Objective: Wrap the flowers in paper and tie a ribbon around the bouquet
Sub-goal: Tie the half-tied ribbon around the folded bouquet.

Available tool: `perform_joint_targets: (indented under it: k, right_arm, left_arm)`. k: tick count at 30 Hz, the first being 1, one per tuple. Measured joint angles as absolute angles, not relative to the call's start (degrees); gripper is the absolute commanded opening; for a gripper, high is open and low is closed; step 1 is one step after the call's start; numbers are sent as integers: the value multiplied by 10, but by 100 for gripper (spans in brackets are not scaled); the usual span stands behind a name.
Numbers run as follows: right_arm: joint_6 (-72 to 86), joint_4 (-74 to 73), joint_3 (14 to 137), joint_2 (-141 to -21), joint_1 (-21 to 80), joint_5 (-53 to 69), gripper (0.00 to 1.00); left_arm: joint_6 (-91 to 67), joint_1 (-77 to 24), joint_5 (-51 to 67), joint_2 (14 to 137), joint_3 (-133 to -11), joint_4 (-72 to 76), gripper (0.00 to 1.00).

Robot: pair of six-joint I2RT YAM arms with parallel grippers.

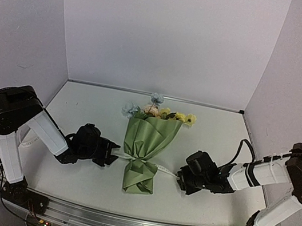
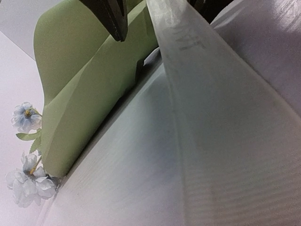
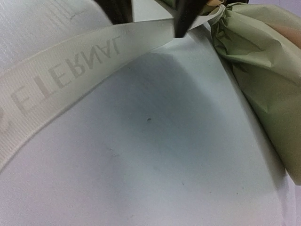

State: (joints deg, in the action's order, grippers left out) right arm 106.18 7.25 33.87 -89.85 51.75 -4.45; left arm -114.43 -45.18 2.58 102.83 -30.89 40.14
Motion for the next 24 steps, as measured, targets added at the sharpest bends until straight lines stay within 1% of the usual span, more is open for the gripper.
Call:
perform_joint_targets:
  k: [1, 2, 3, 6, 8, 11, 15, 16, 17, 18, 24]
  right_arm:
    - [1060, 73, 339, -902, 517, -45, 3]
    - [1056, 73, 339, -907, 516, -45, 0]
    - [1056, 73, 339, -910, 515, -45, 0]
    - [1046, 73, 339, -915, 511, -47, 0]
    - [1036, 73, 340, -915, 508, -50, 0]
    - [1019, 70, 344, -915, 505, -55, 0]
    - [993, 57, 356, -911, 501, -66, 0]
    - [984, 53, 360, -910, 500, -70, 0]
    - [974, 49, 364, -908, 500, -73, 0]
    - [965, 45, 367, -905, 499, -78, 0]
    - [907, 4, 393, -888, 498, -99, 0]
  left_arm:
    - [-1144, -452, 25, 1031, -309, 407, 39]
    - [-1144, -451, 24, 1034, -309, 411, 36]
    - [-1143, -450, 23, 1037, -309, 415, 34]
    - [-1144, -444, 18, 1044, -302, 434, 22]
    - [-1141, -437, 13, 1044, -295, 443, 17]
    - [-1138, -418, 2, 1044, -282, 460, 13]
    - [-1139, -391, -3, 1038, -272, 465, 11]
    - [-1139, -384, -3, 1035, -269, 464, 9]
    - [-1138, -377, -3, 1032, -265, 463, 3]
    - [-1136, -371, -4, 1029, -262, 459, 1]
    - [-1091, -351, -1, 998, -247, 407, 0]
